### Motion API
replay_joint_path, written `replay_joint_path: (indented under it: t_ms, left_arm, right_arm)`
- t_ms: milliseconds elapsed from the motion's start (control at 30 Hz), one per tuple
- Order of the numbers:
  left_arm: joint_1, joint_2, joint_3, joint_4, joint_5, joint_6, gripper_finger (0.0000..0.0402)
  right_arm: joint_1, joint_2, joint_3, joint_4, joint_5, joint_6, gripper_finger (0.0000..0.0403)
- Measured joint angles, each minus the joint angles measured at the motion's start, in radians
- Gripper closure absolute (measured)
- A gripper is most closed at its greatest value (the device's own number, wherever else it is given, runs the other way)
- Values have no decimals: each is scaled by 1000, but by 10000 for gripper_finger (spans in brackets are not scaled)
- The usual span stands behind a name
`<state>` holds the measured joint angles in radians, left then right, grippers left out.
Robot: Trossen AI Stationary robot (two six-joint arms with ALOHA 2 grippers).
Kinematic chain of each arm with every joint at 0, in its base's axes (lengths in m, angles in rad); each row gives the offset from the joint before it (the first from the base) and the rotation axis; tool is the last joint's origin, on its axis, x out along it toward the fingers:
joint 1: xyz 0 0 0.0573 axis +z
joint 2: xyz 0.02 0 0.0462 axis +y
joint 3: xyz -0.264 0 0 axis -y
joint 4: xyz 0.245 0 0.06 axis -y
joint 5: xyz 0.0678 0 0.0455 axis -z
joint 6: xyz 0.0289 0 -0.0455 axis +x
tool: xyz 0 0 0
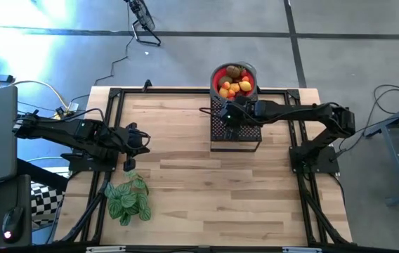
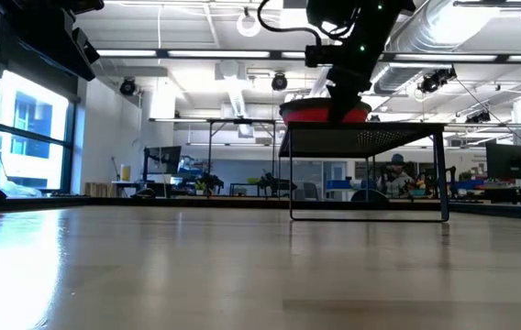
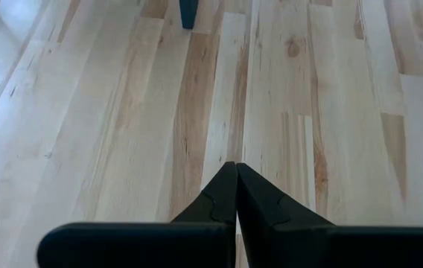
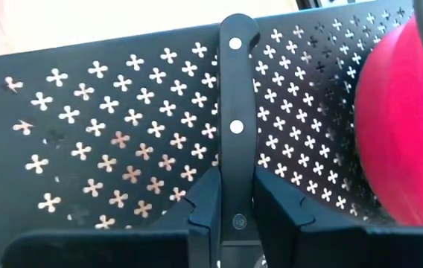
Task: Pick & Place Fruit
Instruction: Put the black knife on the shelf, then return to Home Position
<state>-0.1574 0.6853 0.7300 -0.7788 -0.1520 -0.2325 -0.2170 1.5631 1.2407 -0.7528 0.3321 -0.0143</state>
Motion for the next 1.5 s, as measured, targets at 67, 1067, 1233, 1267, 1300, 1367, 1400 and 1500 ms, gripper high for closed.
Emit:
replay_joint_path:
  t_ms: [67, 1067, 1233, 1267, 1300, 1367, 1400, 1500]
  left_arm:
    - [0, 0, 0, 0, 0, 0, 402]
    - [0, 0, 0, 29, 5, 0, 402]
    - [0, 0, 0, 31, 4, 0, 402]
    - [0, 0, 0, 35, 4, 0, 402]
    - [0, 0, 0, 40, 4, 0, 402]
    - [0, 0, 0, 59, 4, 0, 402]
    - [0, 0, 0, 71, 4, 0, 402]
    - [0, 0, 0, 105, 3, 0, 402]
  right_arm:
    - [0, 0, 0, -1, 0, 9, 348]
    - [76, -215, 2, 15, -32, 56, 302]
    - [109, -259, 2, 2, -112, 82, 384]
    - [116, -261, 2, 2, -128, 86, 392]
    - [122, -262, 2, 2, -149, 99, 394]
    - [122, -262, 2, 2, -183, 131, 395]
    - [122, -261, 2, 1, -190, 146, 394]
    - [118, -258, 2, 1, -208, 174, 395]
